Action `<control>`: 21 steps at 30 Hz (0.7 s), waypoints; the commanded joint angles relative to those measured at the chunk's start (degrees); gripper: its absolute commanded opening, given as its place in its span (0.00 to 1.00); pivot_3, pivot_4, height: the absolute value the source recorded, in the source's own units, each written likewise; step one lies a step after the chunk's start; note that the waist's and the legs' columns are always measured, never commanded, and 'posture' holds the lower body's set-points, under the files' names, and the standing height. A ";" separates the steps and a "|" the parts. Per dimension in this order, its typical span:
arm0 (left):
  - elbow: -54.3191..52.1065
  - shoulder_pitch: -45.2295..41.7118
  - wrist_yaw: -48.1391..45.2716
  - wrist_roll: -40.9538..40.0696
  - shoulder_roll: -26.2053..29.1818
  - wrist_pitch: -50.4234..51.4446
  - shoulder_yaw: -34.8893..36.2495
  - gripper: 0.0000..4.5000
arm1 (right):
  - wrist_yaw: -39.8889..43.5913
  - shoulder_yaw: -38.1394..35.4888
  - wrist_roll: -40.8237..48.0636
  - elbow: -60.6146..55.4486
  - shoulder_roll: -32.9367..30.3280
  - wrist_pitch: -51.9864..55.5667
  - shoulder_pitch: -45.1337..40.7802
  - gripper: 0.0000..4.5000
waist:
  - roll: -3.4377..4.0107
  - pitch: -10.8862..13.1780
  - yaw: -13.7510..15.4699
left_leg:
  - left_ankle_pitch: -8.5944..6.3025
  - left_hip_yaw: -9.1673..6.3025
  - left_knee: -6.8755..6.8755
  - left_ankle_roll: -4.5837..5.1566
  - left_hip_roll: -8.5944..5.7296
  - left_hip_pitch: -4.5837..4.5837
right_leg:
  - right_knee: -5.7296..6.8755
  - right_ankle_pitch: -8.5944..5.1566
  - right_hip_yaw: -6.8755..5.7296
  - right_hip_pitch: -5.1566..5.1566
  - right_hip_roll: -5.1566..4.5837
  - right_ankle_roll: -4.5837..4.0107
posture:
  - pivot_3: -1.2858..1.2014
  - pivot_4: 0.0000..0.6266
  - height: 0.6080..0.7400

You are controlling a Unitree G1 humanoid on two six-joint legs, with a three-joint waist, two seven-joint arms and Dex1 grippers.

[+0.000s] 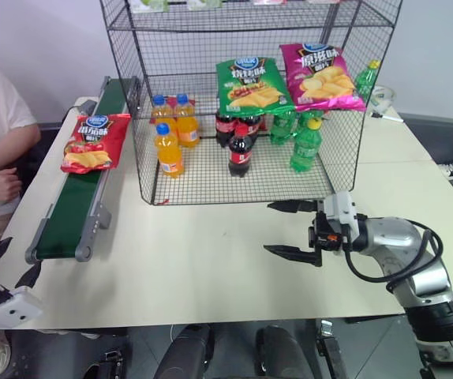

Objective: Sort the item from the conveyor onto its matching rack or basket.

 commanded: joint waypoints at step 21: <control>-0.60 -0.33 6.39 0.06 3.63 5.14 -7.62 0.94 | 1.05 0.66 -1.50 -2.01 1.27 -2.05 -0.29 1.00 | -0.02 -0.02 -0.01 | 0.01 0.02 0.01 -0.01 0.00 0.07 | 0.09 0.01 0.01 0.01 0.02 0.01 | 0.52 0.24 1.00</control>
